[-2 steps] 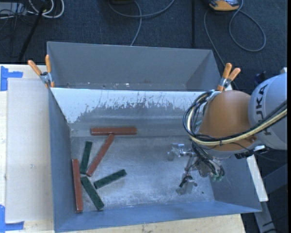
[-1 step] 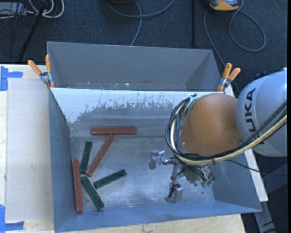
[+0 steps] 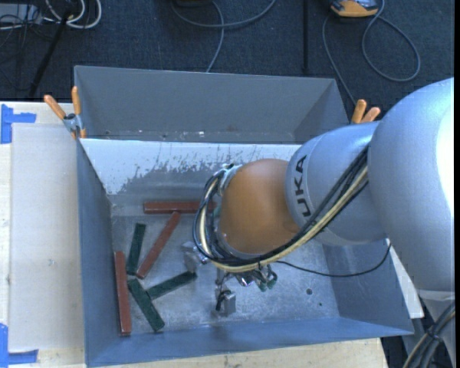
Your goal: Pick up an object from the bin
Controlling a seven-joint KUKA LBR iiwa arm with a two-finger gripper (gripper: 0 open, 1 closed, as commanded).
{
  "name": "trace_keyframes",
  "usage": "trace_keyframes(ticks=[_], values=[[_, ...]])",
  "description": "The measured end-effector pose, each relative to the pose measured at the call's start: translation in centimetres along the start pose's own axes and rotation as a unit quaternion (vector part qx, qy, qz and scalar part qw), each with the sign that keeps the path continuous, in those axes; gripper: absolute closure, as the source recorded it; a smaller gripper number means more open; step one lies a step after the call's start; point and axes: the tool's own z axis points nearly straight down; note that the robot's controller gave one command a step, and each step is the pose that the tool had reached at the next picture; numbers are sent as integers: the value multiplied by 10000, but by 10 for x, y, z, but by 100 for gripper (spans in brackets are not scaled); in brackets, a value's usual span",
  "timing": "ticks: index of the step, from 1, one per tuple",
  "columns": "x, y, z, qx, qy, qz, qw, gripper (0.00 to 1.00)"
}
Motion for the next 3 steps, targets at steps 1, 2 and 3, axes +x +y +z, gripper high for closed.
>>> trace_keyframes(ticks=[1,2,3], values=[[-57,58,-2,22,29,1184,9930,0],[-58,59,-2,10,8,1173,9931,100],[-104,82,-2,13,3,1187,9929,100]])
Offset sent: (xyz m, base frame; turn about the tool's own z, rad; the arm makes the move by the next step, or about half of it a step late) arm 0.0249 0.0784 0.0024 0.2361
